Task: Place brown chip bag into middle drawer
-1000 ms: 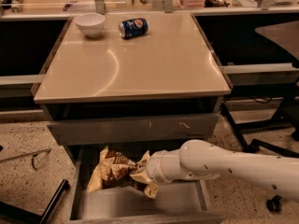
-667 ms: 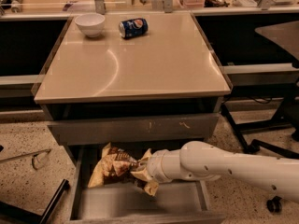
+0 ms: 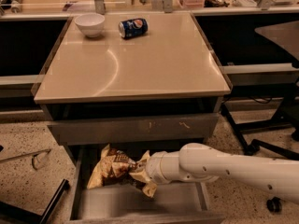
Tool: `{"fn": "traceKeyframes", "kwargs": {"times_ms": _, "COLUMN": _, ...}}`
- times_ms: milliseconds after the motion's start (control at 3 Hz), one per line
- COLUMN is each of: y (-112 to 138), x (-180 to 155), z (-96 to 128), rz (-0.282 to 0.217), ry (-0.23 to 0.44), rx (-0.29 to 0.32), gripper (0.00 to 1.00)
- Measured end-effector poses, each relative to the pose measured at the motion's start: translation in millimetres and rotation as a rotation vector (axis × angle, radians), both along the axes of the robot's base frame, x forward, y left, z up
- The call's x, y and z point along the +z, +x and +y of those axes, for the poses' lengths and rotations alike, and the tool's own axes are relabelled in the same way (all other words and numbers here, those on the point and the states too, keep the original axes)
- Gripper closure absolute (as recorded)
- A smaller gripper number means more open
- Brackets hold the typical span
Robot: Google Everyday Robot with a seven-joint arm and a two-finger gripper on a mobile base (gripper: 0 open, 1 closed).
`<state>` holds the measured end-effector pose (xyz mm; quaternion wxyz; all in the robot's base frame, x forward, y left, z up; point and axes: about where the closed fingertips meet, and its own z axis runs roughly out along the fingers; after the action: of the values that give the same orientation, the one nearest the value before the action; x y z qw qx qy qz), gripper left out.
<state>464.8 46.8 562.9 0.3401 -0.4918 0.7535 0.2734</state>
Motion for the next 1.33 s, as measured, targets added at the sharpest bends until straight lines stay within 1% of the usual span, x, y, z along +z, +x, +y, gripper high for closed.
{"fn": "traceKeyframes", "kwargs": {"times_ms": 333, "y": -6.2, "x": -29.5, "z": 9.9, "rz": -0.006, "ry": 0.059, "rx": -0.024, "gripper": 1.0}}
{"fn": "traceKeyframes", "kwargs": {"times_ms": 667, "y": -2.8, "x": -60.0, "z": 23.3, "rz": -0.03, "ry": 0.153, "rx": -0.086, "gripper": 1.0}}
{"fn": "traceKeyframes", "kwargs": {"times_ms": 1000, "y": 7.7, "x": -86.3, "z": 37.1, "rz": -0.025, "ry": 0.197, "rx": -0.107, "gripper": 1.0}}
{"fn": "traceKeyframes", "kwargs": {"times_ms": 1333, "y": 34.5, "x": -123.2, "z": 51.6, "rz": -0.013, "ry": 0.136, "rx": -0.124, "gripper": 1.0}}
